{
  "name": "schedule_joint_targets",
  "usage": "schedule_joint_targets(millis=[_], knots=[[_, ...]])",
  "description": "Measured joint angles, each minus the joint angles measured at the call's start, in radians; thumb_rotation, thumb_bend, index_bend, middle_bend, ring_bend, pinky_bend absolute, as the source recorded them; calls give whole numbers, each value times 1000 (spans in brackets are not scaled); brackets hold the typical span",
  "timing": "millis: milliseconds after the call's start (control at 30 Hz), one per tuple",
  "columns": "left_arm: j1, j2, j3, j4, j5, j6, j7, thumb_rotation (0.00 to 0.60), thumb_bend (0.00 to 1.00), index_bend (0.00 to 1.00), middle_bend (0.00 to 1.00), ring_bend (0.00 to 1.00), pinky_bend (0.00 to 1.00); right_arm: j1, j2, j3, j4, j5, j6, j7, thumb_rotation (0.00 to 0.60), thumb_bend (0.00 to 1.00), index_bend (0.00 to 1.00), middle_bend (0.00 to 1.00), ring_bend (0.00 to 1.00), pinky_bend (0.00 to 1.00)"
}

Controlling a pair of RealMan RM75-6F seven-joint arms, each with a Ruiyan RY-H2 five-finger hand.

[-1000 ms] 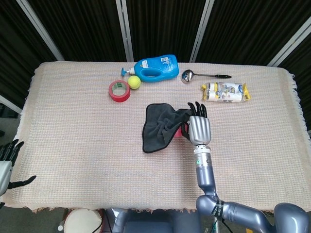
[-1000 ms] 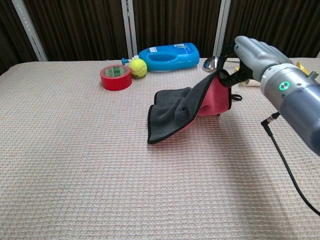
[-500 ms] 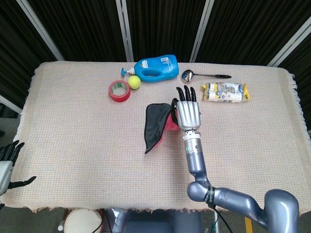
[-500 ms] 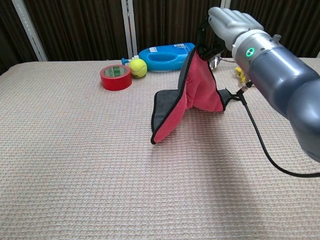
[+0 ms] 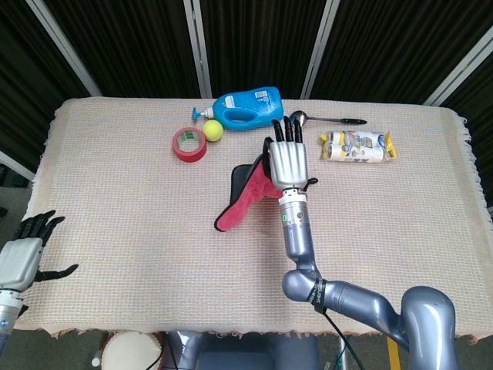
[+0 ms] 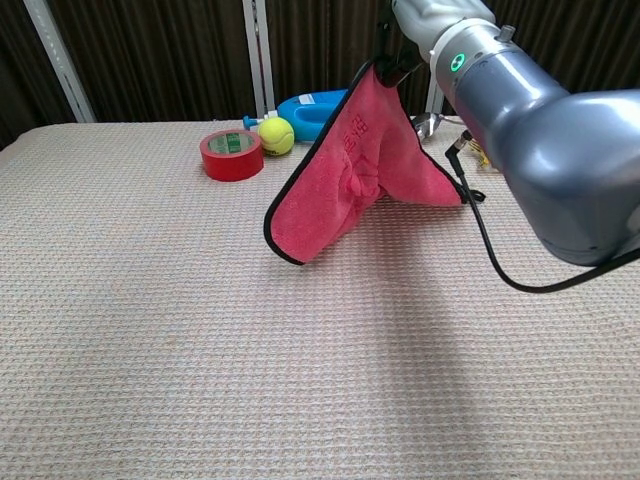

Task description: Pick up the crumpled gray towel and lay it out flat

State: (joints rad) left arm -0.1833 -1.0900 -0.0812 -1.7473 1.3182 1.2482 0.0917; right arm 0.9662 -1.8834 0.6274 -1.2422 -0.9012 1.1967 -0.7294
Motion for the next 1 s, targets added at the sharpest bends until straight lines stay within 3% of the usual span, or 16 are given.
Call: schedule_joint_targets(millis=[267,600,800,1000], knots=[[-134,-143,-114,-40,-142,-78,62,600,191,267,46,0,19,-8,22,-21,-20,14,21,9,600,560,599,167,8,36],[-318,-324,-247,53,-365,-152,175,600,193,312,49,0,19,-5,46,-45,-51,31,39,8,600,559,599,169,8,36],[-417,-399,-277,89,-528,-207,256,600,193,325,49,0,19,4,46,-61,-59,36,54,2,600,559,599,170,8,36],[-499,-469,-270,108,-655,-249,332,600,193,357,49,0,19,13,44,-70,-59,45,63,-4,600,559,599,170,8,36]])
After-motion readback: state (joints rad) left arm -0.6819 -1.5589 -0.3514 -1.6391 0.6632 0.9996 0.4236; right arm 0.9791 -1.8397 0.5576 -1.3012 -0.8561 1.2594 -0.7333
